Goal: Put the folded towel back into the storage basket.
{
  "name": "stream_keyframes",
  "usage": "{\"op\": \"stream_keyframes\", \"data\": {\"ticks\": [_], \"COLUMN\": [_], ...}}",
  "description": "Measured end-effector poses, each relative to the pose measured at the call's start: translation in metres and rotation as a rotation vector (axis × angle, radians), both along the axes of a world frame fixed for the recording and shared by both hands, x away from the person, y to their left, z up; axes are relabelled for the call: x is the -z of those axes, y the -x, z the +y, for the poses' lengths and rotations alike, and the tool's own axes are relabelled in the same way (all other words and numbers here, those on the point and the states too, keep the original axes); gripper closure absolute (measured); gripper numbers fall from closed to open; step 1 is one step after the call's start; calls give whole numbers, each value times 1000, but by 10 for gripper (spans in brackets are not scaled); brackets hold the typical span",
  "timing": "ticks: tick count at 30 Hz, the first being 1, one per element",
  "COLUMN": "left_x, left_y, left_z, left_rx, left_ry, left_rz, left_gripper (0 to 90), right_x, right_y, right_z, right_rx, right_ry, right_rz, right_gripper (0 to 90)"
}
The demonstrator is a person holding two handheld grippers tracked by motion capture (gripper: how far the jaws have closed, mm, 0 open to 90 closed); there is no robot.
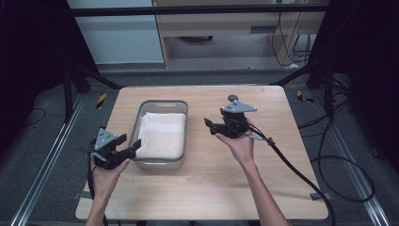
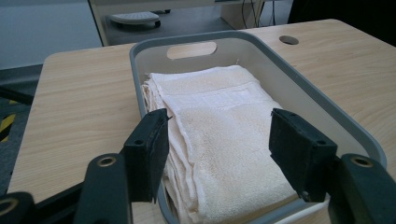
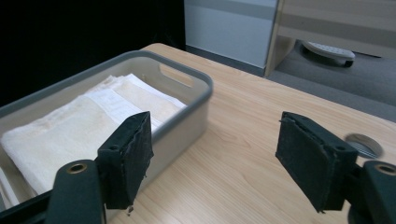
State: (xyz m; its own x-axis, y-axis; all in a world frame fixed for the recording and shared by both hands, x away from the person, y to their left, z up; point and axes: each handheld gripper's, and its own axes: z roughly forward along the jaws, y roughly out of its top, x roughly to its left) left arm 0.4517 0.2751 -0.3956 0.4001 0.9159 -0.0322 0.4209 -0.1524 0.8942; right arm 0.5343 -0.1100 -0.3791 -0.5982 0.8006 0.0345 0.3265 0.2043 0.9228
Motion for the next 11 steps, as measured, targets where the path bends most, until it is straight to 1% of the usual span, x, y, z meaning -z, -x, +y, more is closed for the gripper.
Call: {"op": "stream_keyframes", "data": {"ticks": [1,2,4,5,6,7,8,9,10,11], "left_x": [0,2,4,4,5,5,7,7,9,9], "left_y": [0,2,5,5,9,9,14,14,19,19], "left_z": [0,-1,-2,-2,-1,-1,1,1,4,4], "left_rx": [0,6,13,13,16,16,17,17,22,22], "left_ry": [0,-20,-29,-29,-32,-32,-30,-30,-14,-14], "left_rz": [0,-1,2,2,0,0,0,0,-2,-2], "left_gripper": [360,354,346,342,341,339,340,339,339,336], "right_x": [1,3,6,6,9,11,13,13,17,17], "right_y": [2,4,8,8,13,16,19,19,26,26], "right_z": [-6,-13,-26,-26,-38,-44,-50,-50,-62,-62], "right_rx": [6,13,19,19,25,27,31,31,38,38], "right_ry": [-7,-12,-23,-23,-28,-28,-29,-29,-38,-38], "right_rz": [2,5,14,14,22,26,29,29,32,32], "right_gripper": [246,234,211,211,192,187,181,181,176,176]}}
